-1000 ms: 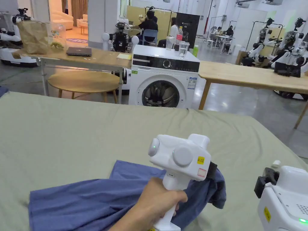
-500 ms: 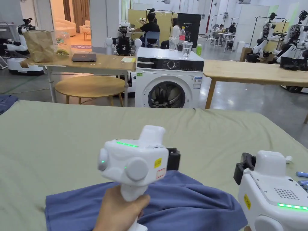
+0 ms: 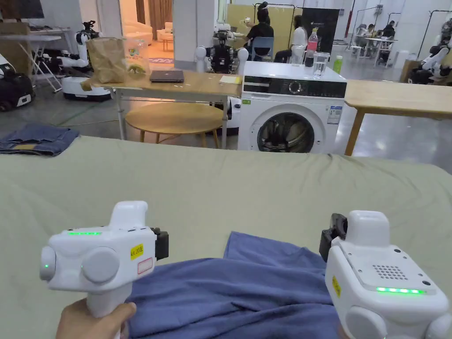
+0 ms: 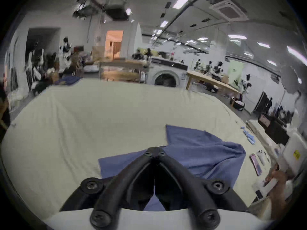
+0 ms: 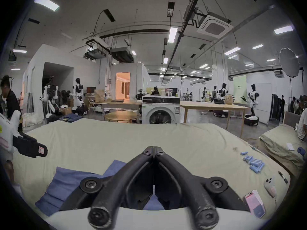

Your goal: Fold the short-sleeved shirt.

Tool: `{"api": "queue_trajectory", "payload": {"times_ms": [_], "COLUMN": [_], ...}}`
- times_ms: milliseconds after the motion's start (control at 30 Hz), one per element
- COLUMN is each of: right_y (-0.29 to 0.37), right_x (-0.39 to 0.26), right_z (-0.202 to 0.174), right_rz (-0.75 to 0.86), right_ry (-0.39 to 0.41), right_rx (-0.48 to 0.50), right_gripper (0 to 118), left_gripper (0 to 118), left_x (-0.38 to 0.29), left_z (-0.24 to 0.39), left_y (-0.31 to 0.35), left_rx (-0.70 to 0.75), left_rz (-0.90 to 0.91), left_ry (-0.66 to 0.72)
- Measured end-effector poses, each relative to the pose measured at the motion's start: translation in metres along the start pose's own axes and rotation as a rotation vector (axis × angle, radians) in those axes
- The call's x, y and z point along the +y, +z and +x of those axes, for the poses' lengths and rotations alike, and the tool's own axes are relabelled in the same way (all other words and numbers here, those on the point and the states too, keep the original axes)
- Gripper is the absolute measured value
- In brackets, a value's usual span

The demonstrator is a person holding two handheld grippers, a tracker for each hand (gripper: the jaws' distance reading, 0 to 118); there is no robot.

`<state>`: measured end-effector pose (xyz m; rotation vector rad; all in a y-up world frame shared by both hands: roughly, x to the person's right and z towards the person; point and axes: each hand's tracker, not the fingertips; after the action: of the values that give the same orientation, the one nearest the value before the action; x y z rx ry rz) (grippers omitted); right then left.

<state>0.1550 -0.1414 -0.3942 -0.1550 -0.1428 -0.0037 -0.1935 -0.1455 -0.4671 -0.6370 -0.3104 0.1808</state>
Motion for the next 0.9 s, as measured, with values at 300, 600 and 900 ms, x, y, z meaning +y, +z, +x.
{"api": "queue_trajectory", "payload": {"times_ms": [300,600,900], "right_y": [-0.017,-0.026,-0.034], "right_x": [-0.007,-0.015,-0.025], "right_z": [-0.011,-0.007,0.011], "right_rz": [-0.047,-0.080,-0.115], "right_ry": [-0.009,0.010,0.008], "right_rx": [0.015,0.007,-0.015], "right_gripper": [0,0,0], "left_gripper": [33,72,6], "left_x": [0.021,0.007,-0.012], "left_z": [-0.083,-0.100,-0.060], "left_y": [-0.051,-0.128,-0.140], "left_rx": [0.048,0.164,0.247], "left_rz": [-0.223,-0.465,-0.433], "left_ry": [0.099,0.086,-0.156]}}
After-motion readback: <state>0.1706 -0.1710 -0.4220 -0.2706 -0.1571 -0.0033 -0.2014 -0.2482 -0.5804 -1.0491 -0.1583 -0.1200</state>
